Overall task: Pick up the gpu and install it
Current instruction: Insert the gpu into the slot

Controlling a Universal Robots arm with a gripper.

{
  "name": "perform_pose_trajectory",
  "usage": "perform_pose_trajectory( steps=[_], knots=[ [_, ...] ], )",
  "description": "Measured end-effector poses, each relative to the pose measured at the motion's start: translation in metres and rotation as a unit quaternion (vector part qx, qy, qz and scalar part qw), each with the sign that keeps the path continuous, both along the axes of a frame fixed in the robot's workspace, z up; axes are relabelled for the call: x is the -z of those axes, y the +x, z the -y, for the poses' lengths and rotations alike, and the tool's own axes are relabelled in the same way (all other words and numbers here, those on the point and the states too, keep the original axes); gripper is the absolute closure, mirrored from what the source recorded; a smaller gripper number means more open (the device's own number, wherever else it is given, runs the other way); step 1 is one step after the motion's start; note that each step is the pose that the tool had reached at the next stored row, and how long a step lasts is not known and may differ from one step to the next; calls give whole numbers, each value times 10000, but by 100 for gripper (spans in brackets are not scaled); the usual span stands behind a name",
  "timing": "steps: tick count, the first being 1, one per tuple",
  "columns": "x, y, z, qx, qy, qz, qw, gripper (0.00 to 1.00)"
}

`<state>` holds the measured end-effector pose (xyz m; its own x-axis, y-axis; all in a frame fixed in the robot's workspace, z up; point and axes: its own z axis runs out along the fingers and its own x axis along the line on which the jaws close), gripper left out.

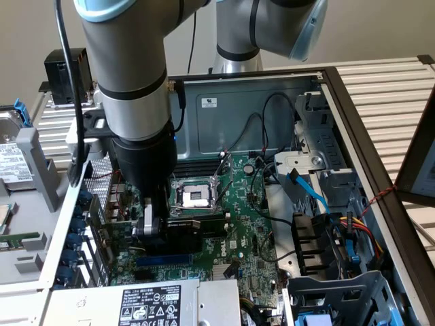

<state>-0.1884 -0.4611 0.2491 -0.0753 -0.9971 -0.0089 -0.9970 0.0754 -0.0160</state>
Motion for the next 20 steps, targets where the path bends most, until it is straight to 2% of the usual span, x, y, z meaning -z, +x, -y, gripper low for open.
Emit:
perform_pose_trajectory(
  steps=[20],
  knots=[
    [28,2,1,-1,-1,-1,10000,73]
  ],
)
